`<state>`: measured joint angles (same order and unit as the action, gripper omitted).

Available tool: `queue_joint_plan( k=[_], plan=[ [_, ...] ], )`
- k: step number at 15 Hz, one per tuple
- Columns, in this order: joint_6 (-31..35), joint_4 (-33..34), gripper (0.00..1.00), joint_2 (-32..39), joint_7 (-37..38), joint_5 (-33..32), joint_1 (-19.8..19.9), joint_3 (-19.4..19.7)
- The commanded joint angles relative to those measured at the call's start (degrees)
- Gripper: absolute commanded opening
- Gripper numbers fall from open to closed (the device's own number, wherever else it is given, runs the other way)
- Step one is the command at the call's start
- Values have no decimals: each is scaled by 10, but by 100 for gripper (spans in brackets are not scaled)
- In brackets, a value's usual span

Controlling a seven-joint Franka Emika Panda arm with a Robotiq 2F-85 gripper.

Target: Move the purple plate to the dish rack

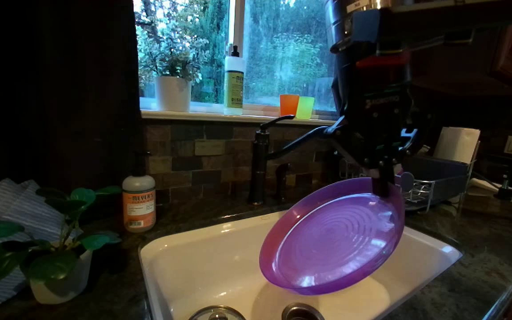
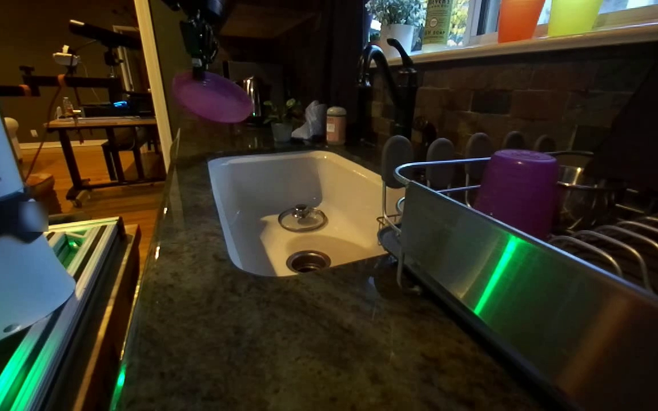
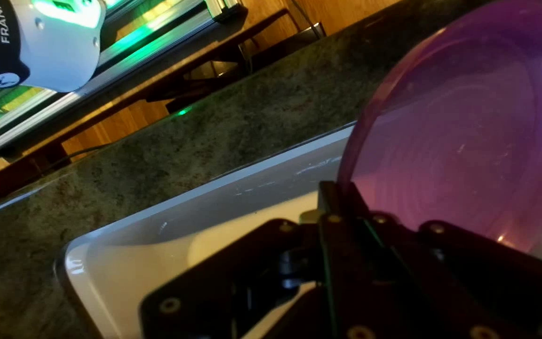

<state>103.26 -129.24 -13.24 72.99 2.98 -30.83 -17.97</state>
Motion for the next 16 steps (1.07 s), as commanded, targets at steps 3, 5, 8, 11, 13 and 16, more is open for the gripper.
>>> queue_joint_plan(
  k=[3, 5, 8, 11, 13, 16],
  plan=[
    [-21, -14, 1, -28, 24, -10, 50, -36],
    [-32, -44, 1, -97, 60, -23, 73, -37],
    [-70, -46, 1, -188, 83, -30, 72, -11],
    [-138, -17, 1, -281, 105, -30, 116, -38],
    [-198, 1, 1, -335, 113, -45, 145, -39],
    [-251, 9, 1, -387, 111, -81, 198, -33]
  ],
)
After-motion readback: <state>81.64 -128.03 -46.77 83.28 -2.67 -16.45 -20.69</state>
